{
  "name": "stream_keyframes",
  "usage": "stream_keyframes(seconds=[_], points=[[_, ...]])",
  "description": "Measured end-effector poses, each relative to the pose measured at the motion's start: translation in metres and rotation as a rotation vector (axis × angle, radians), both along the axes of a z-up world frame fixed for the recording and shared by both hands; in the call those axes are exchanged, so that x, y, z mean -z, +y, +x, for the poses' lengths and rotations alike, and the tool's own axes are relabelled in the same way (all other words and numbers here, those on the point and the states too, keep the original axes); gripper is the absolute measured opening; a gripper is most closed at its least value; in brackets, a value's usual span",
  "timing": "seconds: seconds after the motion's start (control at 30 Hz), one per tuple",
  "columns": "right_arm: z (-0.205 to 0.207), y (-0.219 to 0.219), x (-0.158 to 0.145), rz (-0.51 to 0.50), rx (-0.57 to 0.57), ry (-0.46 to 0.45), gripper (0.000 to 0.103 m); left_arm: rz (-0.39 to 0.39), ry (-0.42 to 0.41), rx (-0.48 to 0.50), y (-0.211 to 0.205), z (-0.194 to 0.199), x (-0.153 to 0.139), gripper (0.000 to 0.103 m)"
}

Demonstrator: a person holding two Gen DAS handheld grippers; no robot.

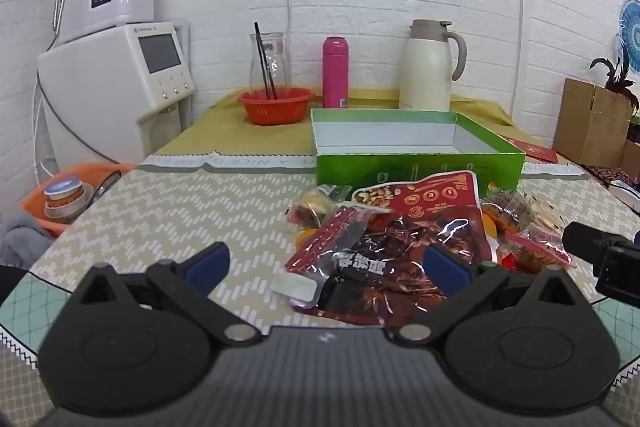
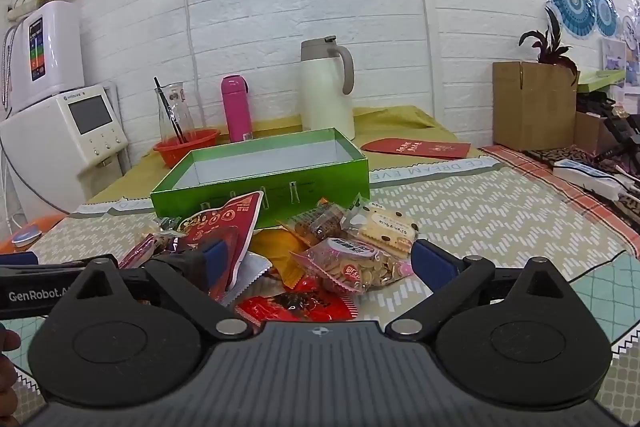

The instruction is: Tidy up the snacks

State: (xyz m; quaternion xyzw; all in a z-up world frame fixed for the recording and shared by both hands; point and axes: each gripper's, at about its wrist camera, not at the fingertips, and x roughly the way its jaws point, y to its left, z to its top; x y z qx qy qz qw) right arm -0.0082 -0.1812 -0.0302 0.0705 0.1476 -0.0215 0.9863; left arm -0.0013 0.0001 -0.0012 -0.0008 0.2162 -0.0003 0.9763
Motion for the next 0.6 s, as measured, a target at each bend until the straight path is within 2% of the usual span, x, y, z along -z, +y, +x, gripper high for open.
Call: stream_keyframes(seconds=[0.1,0.3,0.43,0.53,0.6], points=[[-0.001,0.001,0.001,-0.014,0.004,0.0,0.103,-0.014,-0.006,0.006,0.002,-0.002,0.004,0.103],[-0.003,0.011,0.002,-0.067,-0.026,-0.012,0.103,-0.051,0.066,-0.02,0.007,0.008,0.002,0.103],[-0.003,0.012,0.002,-0.058,-0.054,-0.007,0.103,-0.007,0.101,-0.053,0.008,0.011,0.008,0.103],[0.001,0.009,0.004,-0.04,-0.046,0.019,0.103,-0.024,0.161,-0.053,0.012,0.014,0.011,0.103],[0.003,0.005,0.005,-0.013,-0.039,0.034,0.103,-0.021,0.165,-0.051,0.012,0.014,0.011,0.103]])
